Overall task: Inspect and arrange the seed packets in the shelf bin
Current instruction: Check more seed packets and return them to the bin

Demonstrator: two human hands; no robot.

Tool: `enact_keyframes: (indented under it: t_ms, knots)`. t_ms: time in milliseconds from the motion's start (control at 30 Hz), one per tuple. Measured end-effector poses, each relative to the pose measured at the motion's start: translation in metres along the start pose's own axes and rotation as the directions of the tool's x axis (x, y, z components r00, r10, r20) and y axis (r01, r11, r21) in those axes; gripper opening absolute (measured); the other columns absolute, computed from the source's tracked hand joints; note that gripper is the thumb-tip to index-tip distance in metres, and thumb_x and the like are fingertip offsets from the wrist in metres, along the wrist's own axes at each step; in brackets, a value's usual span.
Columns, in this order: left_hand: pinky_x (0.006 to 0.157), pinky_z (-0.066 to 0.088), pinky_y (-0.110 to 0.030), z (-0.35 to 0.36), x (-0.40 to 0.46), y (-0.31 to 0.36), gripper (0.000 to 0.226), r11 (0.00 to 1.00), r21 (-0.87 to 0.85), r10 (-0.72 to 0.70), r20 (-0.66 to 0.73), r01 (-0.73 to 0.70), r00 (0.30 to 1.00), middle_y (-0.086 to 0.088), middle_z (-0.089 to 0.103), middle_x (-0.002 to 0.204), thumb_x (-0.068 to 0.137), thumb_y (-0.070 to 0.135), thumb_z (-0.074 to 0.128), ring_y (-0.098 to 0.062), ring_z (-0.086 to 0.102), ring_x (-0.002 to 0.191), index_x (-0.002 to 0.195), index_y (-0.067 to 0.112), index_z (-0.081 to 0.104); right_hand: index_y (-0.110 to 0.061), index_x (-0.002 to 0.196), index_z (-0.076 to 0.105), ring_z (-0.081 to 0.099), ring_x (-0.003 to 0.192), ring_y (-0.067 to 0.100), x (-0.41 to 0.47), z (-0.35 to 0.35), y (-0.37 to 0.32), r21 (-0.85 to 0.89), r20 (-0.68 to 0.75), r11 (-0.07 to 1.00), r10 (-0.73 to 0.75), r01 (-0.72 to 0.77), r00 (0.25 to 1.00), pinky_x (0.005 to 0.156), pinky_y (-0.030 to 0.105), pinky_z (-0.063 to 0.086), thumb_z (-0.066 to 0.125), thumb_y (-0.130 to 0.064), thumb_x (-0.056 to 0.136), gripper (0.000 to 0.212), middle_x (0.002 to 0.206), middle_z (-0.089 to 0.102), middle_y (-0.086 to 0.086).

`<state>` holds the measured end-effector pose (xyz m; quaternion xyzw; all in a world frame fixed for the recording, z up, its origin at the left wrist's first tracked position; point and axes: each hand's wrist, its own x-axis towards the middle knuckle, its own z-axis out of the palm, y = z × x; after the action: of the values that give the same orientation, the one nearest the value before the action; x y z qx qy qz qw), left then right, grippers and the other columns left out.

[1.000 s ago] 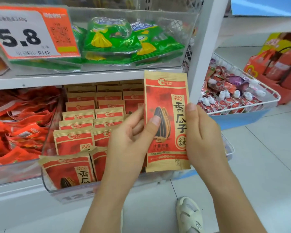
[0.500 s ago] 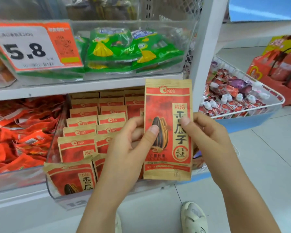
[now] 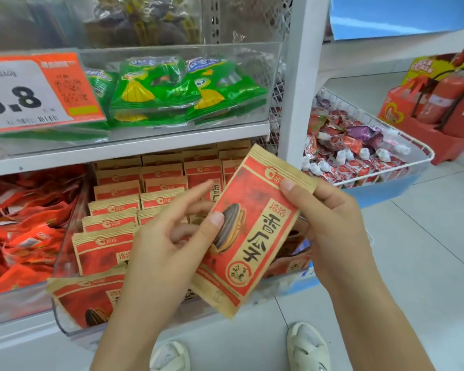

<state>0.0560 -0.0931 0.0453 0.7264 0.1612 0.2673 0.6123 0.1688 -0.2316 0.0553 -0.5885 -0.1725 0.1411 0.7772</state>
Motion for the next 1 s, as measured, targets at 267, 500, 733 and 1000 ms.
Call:
enact_keyframes:
  t_ms: [267, 500, 733, 1000]
  knots:
    - [0.086, 0.041, -0.007, 0.014, -0.004, -0.001, 0.082, 0.844, 0.506, 0.133, 0.126, -0.179, 0.983, 0.044, 0.036, 0.126, 0.059, 0.079, 0.054, 0.023, 0.039, 0.113, 0.136, 0.058, 0.034, -0.014, 0.075, 0.075, 0.063, 0.055, 0.013, 0.000, 0.010, 0.004, 0.001, -0.090, 0.999, -0.045, 0.045, 0.995, 0.054, 0.026, 0.055, 0.065, -0.006, 0.088, 0.018, 0.063, 0.070, 0.000]
    - [0.082, 0.045, -0.005, -0.001, -0.004, -0.001, 0.085, 0.904, 0.407, 0.120, 0.050, -0.130, 0.991, 0.037, 0.047, 0.121, 0.062, 0.071, 0.057, 0.015, 0.050, 0.110, 0.142, 0.050, 0.040, -0.019, 0.084, 0.076, 0.068, 0.064, 0.016, 0.001, 0.025, 0.006, 0.047, 0.071, 0.999, -0.014, 0.011, 0.997, 0.050, 0.023, 0.053, 0.065, -0.030, 0.088, 0.017, 0.077, 0.074, 0.004]
    - [0.074, 0.048, -0.007, -0.019, -0.002, 0.002, 0.066, 0.984, 0.176, 0.019, 0.105, -0.037, 0.994, 0.038, 0.059, 0.117, 0.059, 0.065, 0.060, 0.012, 0.059, 0.103, 0.124, 0.054, 0.056, -0.023, 0.081, 0.073, 0.066, 0.058, 0.009, 0.000, 0.018, -0.002, 0.004, 0.108, 0.999, -0.040, 0.040, 0.993, 0.048, 0.018, 0.051, 0.074, -0.029, 0.080, 0.007, 0.074, 0.074, -0.002]
    - [0.069, 0.049, -0.009, -0.024, 0.003, 0.002, 0.066, 0.995, 0.096, -0.045, 0.182, 0.028, 0.982, 0.029, 0.067, 0.112, 0.060, 0.061, 0.061, 0.002, 0.067, 0.097, 0.124, 0.044, 0.063, -0.018, 0.081, 0.069, 0.065, 0.055, 0.008, -0.003, 0.025, -0.006, 0.020, 0.080, 0.998, -0.056, 0.055, 0.995, 0.050, 0.017, 0.051, 0.065, -0.029, 0.072, 0.014, 0.065, 0.071, -0.003]
